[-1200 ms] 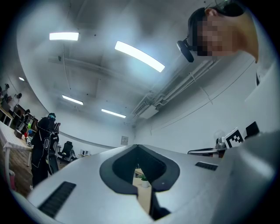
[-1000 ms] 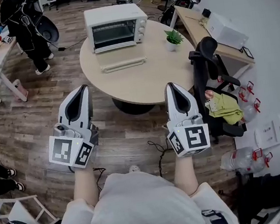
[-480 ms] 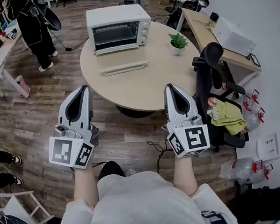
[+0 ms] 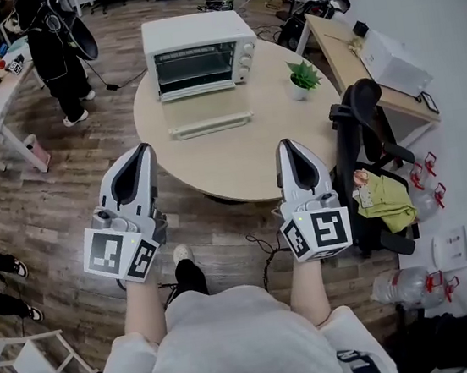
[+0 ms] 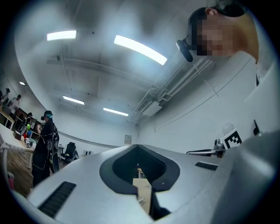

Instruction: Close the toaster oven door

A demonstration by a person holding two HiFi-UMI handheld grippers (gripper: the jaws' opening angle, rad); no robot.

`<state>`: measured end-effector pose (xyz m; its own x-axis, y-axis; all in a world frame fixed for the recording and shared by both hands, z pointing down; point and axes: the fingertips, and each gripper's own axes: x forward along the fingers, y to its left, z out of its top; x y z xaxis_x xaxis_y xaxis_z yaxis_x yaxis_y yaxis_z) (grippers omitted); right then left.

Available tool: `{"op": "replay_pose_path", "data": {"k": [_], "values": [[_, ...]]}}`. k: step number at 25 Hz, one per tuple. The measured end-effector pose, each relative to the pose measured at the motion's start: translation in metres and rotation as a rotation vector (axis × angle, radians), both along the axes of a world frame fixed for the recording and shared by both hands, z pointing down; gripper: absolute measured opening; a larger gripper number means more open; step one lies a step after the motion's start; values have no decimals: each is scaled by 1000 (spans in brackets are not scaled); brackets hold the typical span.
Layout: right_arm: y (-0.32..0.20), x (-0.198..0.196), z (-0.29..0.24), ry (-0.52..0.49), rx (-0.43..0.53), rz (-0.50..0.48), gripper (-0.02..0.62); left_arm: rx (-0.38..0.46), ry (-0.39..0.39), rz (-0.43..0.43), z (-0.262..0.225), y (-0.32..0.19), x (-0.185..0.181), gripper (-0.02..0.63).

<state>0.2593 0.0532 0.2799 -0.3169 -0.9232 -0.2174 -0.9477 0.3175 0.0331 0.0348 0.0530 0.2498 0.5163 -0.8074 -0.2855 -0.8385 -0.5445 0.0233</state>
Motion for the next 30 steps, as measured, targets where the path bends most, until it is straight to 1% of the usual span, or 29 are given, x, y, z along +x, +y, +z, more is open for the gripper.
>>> {"op": "replay_pose_path", "data": {"k": [8, 15, 25, 30], "values": [[-69, -21, -4, -8, -1, 28, 11, 5, -21, 38, -8, -74, -18, 8], [-120, -44, -8, -2, -5, 56, 11, 0, -11, 73, -11, -133, -39, 8], [-177, -75, -7, 1, -10, 113, 11, -2, -4, 128, -8, -200, -70, 8], [-200, -94, -6, 6, -13, 123, 11, -6, -6, 137, -5, -225, -89, 8]]}}
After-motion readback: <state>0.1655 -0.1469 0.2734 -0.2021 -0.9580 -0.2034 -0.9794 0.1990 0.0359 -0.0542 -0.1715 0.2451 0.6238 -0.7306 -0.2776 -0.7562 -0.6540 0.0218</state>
